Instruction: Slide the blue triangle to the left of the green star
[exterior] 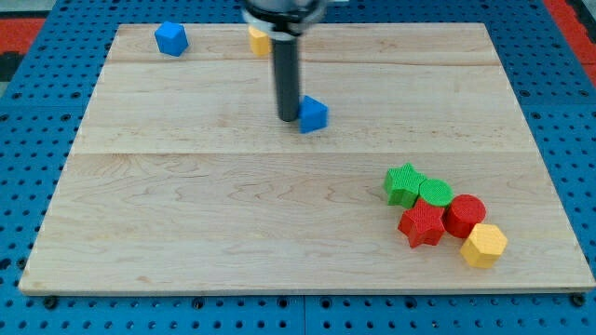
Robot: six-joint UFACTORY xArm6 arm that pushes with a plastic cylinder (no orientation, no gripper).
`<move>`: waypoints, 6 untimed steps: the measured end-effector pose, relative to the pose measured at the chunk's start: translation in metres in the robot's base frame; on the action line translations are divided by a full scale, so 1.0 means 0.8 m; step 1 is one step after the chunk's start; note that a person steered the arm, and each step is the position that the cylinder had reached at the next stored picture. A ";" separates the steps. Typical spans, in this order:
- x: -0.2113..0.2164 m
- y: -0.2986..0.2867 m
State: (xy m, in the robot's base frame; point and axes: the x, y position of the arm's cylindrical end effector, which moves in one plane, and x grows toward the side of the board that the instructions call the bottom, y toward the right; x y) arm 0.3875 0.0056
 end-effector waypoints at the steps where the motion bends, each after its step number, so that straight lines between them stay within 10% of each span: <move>1: 0.004 0.011; 6: -0.051 -0.026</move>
State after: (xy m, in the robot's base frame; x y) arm 0.3463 -0.0149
